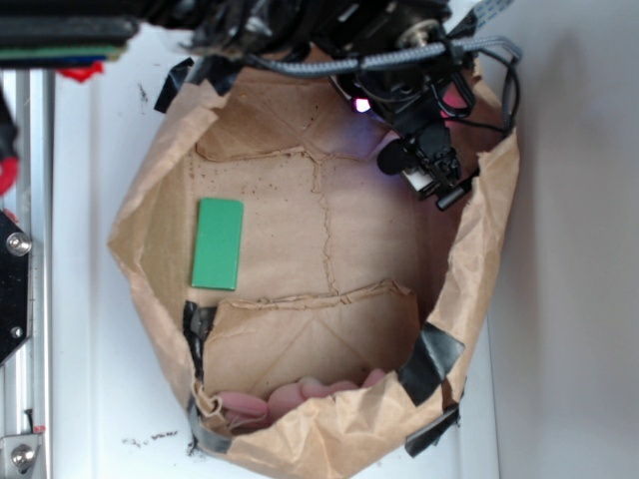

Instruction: Grab the rock.

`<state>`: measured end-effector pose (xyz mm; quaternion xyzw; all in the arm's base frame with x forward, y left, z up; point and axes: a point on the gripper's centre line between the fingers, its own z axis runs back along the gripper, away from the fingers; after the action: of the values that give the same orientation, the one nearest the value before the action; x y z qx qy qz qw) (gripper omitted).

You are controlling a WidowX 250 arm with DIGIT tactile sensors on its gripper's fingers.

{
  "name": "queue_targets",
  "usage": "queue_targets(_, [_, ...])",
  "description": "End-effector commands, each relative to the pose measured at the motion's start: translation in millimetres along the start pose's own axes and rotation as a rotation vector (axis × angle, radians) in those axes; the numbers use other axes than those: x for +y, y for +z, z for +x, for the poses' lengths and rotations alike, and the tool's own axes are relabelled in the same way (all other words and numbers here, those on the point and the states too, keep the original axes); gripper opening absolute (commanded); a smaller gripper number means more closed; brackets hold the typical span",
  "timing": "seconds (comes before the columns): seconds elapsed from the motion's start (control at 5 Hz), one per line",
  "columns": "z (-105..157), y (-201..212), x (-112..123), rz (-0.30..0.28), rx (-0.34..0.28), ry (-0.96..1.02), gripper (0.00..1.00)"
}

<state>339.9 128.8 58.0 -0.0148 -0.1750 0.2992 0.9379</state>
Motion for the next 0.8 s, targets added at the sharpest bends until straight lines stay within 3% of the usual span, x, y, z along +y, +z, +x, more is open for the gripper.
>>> queue_targets(0.0, [20, 19, 18, -0.012, -0.120, 0.013, 1.00])
queue_targets(0.4, [11, 8, 14, 0.018, -0.208, 0.089, 1.00])
queue_targets(0.6, [9, 5, 12, 0.039, -0.206, 0.117, 1.00])
